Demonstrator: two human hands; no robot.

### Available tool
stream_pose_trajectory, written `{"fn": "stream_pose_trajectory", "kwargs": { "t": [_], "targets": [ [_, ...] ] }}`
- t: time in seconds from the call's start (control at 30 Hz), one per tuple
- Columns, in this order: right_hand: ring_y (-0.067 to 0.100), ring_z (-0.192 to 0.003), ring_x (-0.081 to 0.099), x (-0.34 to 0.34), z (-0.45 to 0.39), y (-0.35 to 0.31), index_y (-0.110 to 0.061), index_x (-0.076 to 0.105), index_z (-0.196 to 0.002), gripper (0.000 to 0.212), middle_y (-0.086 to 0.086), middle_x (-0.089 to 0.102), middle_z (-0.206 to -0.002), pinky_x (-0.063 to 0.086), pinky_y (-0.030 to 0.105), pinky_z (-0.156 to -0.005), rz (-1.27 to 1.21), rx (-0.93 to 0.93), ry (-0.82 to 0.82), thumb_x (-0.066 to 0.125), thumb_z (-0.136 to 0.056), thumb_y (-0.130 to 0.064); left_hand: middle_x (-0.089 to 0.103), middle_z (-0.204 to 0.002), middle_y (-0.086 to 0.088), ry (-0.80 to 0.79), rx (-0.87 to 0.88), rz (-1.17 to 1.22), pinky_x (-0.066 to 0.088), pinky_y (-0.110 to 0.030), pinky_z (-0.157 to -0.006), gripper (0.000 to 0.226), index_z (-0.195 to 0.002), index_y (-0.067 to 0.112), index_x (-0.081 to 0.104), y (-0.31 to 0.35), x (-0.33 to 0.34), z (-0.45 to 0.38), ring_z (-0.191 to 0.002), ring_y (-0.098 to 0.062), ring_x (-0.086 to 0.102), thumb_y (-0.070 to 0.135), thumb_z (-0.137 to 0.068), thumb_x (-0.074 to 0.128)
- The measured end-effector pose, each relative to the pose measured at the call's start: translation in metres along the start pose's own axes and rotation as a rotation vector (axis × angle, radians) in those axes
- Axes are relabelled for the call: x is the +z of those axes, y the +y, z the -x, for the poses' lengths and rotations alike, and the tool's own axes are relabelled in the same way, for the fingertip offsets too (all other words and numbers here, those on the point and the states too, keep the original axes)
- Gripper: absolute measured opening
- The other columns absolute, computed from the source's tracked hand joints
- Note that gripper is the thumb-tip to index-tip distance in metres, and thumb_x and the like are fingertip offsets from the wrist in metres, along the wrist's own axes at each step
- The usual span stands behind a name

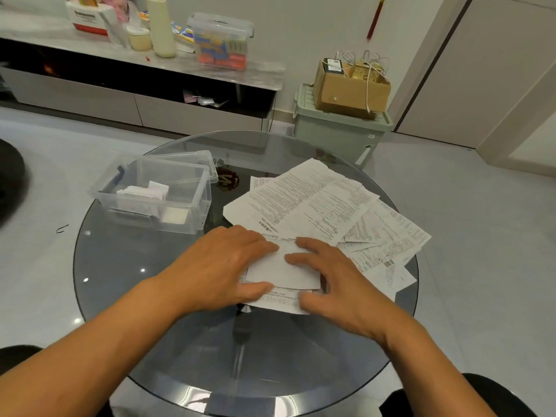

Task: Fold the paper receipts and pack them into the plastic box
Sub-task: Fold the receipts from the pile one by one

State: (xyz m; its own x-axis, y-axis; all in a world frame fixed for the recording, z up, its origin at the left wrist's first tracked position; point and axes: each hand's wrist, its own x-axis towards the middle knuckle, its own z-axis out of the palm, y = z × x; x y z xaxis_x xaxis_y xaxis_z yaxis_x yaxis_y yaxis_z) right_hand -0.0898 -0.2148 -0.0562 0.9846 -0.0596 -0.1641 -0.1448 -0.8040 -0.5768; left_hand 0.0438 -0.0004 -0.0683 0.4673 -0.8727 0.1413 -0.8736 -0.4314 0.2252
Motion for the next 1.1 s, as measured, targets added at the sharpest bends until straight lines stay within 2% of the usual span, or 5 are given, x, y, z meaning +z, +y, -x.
{"fn": "stream_pose_trajectory", "kwargs": {
  "t": [0.13,0.33,0.43,0.73,1.1],
  "targets": [
    [-0.017,-0.144,0.014,-0.009,0.004,0.007,-0.054,0.04,-0.145,0.074,-0.037,0.015,-0.158,0.027,0.02,-0.119,-0.101,-0.044,-0.1,0.068,-0.087,-0.018,0.059,-0.13,0.017,0.002,0.021,-0.006,0.044,-0.028,-0.091,0.058,-0.137,0.035,0.058,-0.003,0.001,-0.001,-0.115,-0.009,0.055,0.07,-0.092,0.047],
    [-0.004,-0.111,0.059,0.007,-0.005,0.006,-0.034,0.076,-0.101,0.026,-0.025,0.062,-0.122,0.052,0.024,-0.084,-0.28,0.02,0.337,0.069,-0.091,-0.012,0.052,-0.129,0.026,-0.017,-0.03,0.054,0.036,-0.027,-0.098,0.075,-0.132,0.042,0.06,-0.003,0.002,-0.001,-0.116,-0.001,0.045,0.089,-0.075,0.048],
    [-0.007,-0.106,0.061,-0.002,-0.003,0.002,-0.039,0.076,-0.101,0.024,-0.025,0.065,-0.116,0.052,0.015,-0.081,-0.302,0.049,0.221,0.062,-0.097,-0.019,0.052,-0.127,0.027,-0.006,-0.061,0.093,0.035,-0.027,-0.097,0.071,-0.127,0.043,0.062,-0.003,0.002,-0.001,-0.115,0.001,0.044,0.089,-0.074,0.05],
    [0.013,-0.078,0.071,0.006,-0.012,-0.002,-0.03,0.068,-0.094,0.013,-0.007,0.071,-0.09,0.063,0.045,-0.065,-0.443,0.287,0.413,0.077,-0.088,-0.036,0.052,-0.09,0.019,0.151,-0.397,0.309,0.041,-0.029,-0.069,0.017,-0.096,0.038,0.055,0.002,0.016,-0.012,-0.083,-0.006,0.05,0.051,-0.091,0.066],
    [0.008,-0.092,0.065,0.02,-0.014,-0.023,-0.042,0.061,-0.12,0.046,-0.018,0.069,-0.107,0.055,0.027,-0.087,-0.633,0.055,0.678,0.077,-0.09,-0.012,0.042,-0.152,0.012,0.223,-0.175,0.238,0.035,-0.041,-0.114,0.057,-0.143,0.036,0.05,0.007,0.023,-0.015,-0.139,-0.014,0.035,0.034,-0.091,0.072]
  ]
}}
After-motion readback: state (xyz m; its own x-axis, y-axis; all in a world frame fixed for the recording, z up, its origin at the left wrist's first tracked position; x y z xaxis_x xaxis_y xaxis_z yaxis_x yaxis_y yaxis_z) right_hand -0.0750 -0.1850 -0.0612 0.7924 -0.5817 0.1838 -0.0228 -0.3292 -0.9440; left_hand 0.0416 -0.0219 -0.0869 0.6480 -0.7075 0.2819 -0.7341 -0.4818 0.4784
